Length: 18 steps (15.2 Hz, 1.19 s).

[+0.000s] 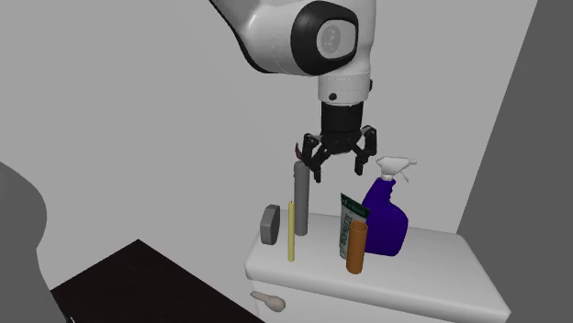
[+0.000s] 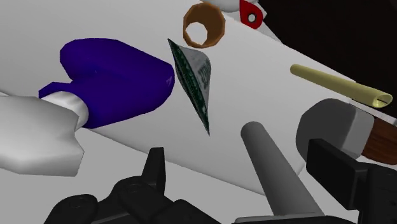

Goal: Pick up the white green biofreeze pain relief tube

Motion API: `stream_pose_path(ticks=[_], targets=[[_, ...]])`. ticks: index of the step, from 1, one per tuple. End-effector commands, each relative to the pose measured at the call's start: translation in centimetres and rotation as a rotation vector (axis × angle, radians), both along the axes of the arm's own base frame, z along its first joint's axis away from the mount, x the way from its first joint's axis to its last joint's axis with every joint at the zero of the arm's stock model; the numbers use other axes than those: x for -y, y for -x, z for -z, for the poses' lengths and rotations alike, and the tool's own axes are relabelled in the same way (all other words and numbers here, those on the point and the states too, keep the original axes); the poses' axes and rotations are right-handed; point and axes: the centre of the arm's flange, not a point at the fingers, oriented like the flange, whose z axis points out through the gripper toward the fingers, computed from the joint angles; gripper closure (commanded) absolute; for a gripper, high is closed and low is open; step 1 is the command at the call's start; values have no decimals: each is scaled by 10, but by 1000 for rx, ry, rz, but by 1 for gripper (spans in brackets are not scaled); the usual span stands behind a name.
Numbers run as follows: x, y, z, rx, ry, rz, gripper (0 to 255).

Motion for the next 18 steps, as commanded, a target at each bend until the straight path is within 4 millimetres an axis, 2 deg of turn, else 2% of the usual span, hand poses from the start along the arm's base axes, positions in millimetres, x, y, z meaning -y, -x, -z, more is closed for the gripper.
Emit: stream_pose_path(ticks=[1, 2, 9, 11, 12, 18], targets=[[7, -13, 22, -13, 6, -59, 0], [10, -18, 30, -17, 8, -78, 0], [10, -18, 67, -17, 8, -78, 0], [10, -18, 70, -17, 8, -78, 0], [10, -18, 70, -17, 8, -78, 255], [10, -18, 70, -17, 8, -78, 255]])
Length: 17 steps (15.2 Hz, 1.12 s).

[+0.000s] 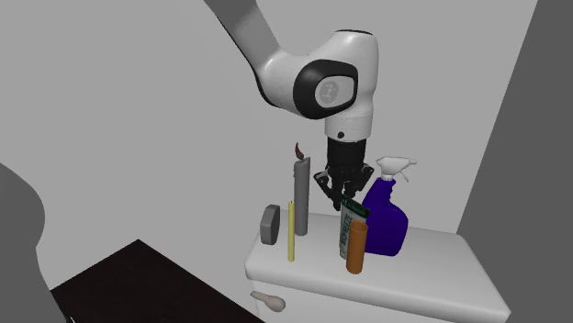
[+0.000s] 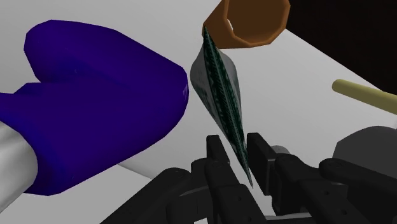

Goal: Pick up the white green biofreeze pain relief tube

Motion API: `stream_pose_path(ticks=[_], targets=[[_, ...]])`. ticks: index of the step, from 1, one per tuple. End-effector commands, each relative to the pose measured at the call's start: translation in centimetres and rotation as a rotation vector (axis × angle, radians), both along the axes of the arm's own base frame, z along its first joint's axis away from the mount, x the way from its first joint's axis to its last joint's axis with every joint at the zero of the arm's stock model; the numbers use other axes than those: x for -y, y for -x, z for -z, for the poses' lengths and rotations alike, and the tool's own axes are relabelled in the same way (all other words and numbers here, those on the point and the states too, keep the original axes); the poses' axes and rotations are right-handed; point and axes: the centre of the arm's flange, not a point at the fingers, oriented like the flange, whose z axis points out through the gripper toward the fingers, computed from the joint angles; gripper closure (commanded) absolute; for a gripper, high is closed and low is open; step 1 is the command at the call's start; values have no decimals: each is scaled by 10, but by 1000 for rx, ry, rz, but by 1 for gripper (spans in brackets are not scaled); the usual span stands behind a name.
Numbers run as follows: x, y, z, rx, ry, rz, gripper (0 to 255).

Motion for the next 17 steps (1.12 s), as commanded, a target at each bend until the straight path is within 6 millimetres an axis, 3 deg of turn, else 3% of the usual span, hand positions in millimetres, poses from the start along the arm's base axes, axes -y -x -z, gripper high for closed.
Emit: stream_pose_path(ticks=[1, 3, 17], targets=[[0, 0, 0, -1, 0, 0, 255], [1, 0, 1, -1, 0, 1, 255], [1, 0, -73, -1, 0, 1, 255]])
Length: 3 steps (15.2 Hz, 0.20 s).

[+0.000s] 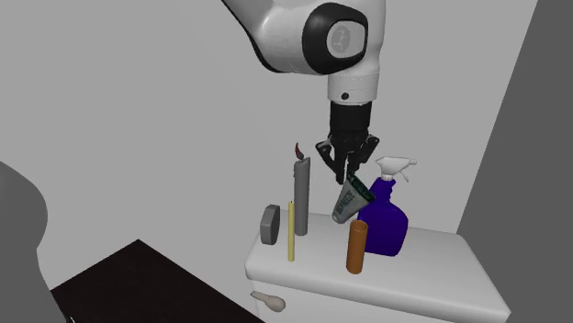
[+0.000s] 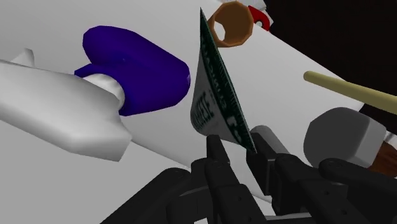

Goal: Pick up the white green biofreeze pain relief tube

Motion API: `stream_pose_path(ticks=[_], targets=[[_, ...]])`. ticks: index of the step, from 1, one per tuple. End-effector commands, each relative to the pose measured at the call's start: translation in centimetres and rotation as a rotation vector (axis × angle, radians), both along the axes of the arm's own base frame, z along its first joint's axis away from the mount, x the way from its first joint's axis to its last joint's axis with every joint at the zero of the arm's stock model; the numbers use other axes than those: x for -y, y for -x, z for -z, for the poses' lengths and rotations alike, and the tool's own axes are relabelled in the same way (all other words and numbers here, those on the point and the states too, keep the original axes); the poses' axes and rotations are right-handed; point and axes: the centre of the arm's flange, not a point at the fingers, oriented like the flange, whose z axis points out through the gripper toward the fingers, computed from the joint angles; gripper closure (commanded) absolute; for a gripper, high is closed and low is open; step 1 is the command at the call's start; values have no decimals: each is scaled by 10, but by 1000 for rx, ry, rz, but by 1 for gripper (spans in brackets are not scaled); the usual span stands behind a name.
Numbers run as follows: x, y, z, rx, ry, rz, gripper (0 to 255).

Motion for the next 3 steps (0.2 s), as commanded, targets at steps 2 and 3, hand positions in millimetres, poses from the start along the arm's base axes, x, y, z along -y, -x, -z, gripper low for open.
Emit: stream_pose_path(ticks=[2, 3], targets=[[0, 0, -11, 0, 0, 0, 255], [0, 0, -11, 0, 0, 0, 255]])
